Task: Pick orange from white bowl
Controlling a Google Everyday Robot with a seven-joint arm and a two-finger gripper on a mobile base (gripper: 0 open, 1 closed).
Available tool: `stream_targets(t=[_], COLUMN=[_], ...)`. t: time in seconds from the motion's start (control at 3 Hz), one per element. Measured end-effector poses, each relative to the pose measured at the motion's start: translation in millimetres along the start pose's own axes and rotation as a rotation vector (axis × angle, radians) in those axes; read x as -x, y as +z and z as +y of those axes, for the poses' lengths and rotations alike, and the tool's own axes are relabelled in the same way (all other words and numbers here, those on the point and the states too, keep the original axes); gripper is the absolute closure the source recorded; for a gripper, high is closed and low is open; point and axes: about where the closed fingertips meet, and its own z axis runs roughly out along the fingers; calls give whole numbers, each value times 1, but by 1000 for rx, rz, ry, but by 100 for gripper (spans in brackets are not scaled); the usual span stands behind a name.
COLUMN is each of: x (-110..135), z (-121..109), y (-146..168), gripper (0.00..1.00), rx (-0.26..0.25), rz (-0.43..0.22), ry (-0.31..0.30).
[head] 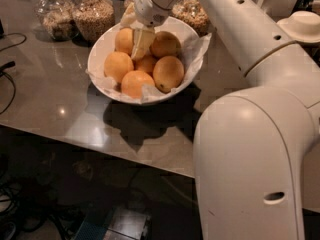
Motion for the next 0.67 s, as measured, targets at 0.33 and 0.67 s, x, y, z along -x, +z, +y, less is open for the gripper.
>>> stream_targets(t=[0.33, 0.67], x=[1, 0], z=[2, 0], y=[0, 2], gripper=[31, 31], rx=[0, 9], rz=[0, 27], ry=[0, -27])
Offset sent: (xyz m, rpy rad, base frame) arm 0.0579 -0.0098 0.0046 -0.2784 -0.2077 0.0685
